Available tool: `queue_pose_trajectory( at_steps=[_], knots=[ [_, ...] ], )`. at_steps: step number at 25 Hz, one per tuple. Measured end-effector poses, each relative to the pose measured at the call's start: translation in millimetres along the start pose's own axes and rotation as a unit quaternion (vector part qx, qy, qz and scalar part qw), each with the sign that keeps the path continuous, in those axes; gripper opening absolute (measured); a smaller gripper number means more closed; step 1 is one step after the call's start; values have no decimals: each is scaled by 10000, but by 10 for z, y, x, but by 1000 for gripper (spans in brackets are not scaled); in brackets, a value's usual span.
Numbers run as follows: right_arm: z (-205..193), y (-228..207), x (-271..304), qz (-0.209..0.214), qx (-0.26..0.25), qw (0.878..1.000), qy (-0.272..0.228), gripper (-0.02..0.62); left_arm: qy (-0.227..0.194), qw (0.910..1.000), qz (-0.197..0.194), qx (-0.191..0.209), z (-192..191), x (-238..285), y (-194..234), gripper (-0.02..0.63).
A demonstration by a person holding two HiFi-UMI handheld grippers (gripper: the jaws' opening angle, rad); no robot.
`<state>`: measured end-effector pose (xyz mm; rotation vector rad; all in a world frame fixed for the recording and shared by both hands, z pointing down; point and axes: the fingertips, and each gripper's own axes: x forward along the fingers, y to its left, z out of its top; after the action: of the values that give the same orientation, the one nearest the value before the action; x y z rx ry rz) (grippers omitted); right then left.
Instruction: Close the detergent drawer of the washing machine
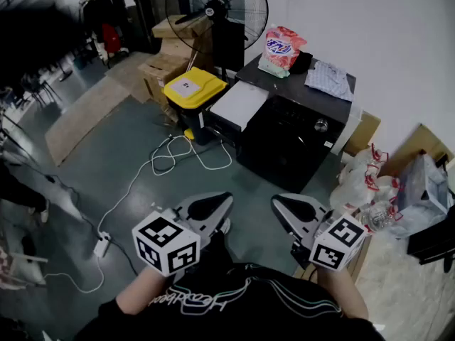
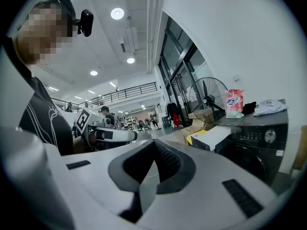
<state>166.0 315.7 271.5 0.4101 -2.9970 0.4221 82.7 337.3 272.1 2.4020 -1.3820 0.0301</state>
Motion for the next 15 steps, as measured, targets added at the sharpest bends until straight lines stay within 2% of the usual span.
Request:
queue_pose_trajectory(
  at_steps=[7,15],
  knots=[
    [94,-304,213,-174,-13,9998,-57,26,34,9999,-54,-134,71,216,369,25],
    [277,-858,798,-487,148,9987,-70,26,299,9994,-158,-121,259,596,1158,25]
  ],
)
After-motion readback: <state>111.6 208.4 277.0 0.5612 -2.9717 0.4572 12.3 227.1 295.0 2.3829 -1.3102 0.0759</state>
